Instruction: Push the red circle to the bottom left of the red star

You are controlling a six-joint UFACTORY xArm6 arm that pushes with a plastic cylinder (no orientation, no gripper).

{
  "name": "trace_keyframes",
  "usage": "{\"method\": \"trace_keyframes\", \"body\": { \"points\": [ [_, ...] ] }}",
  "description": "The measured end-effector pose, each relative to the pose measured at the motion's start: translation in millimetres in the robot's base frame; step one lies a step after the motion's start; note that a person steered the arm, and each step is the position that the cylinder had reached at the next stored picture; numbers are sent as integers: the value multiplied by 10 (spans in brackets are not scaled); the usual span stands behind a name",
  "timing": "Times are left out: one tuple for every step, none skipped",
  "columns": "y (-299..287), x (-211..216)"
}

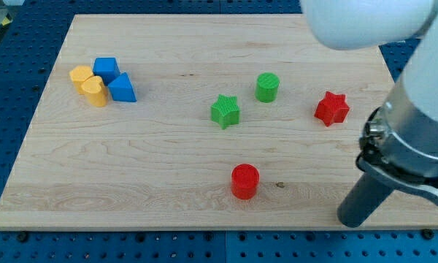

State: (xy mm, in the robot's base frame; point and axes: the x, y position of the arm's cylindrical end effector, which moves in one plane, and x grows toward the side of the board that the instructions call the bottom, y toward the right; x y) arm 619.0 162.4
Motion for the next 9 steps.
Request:
{"method": "trace_keyframes", "body": {
  "points": [
    [-228, -3],
    [-1230, -9],
    [-1763, -9],
    [-1759, -13],
    [-1734, -127],
    [-1705, -155],
    [-1583, -174],
    [-1405, -314],
    [-1211, -422]
  ]
}}
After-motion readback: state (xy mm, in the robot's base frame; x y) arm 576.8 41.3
